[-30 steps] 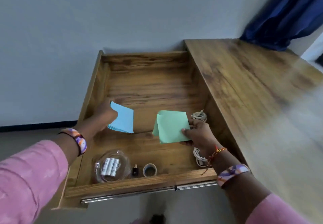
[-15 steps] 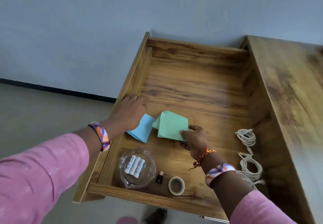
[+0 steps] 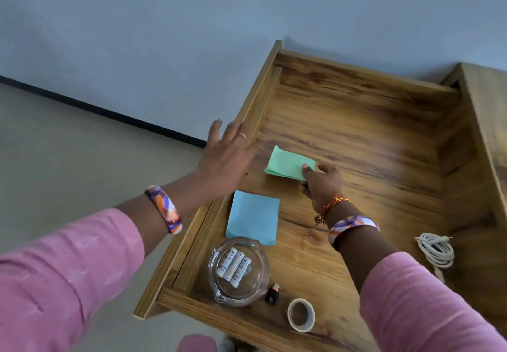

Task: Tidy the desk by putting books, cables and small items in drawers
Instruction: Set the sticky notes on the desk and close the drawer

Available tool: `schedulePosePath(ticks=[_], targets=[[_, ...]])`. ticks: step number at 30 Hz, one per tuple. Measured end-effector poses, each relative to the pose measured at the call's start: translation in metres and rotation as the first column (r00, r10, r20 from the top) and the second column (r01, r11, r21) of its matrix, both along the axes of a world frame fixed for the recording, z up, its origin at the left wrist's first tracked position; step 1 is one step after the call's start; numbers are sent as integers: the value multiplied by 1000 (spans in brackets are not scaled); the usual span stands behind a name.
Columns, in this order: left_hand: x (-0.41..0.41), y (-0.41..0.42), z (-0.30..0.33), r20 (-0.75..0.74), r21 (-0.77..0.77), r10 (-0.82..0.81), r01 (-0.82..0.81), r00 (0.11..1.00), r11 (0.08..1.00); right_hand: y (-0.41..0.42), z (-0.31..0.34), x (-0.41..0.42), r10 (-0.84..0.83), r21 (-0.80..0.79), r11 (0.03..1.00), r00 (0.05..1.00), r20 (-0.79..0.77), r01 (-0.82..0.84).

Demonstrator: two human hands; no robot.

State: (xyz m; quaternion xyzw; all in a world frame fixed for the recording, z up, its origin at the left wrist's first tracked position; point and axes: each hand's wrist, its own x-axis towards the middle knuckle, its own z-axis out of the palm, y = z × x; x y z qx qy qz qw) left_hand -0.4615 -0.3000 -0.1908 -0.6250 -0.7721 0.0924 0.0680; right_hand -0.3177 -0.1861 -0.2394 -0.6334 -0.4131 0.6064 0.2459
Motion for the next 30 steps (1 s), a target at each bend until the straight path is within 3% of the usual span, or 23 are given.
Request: schedulePosePath(ticks=[3,5,8,16,21,30], targets=[[-12,1,-1,189,72,214,-230,959,970,-2,-6,-10,70,50,996,997,45,-73],[-16,3,-9,363,30,310,-343,879,939,-5,-8,-16,117,49,992,992,44,-119],[-16,3,-16,602,3,326,-410,729,912,-11,-9,-23,214,14,977,975,55,-215],[-16,2,-17,598,72,290,-411,747,909,-20,-13,-23,387,122,881,844,370,-457],[-17,3,-18,596,85,282,-408,752,909,-25,-2,-17,452,138,760,670,589,-635],[-20,7,-17,778,-21,298,-451,553,892,-34,14,22,502,147,705,634,589,-694]])
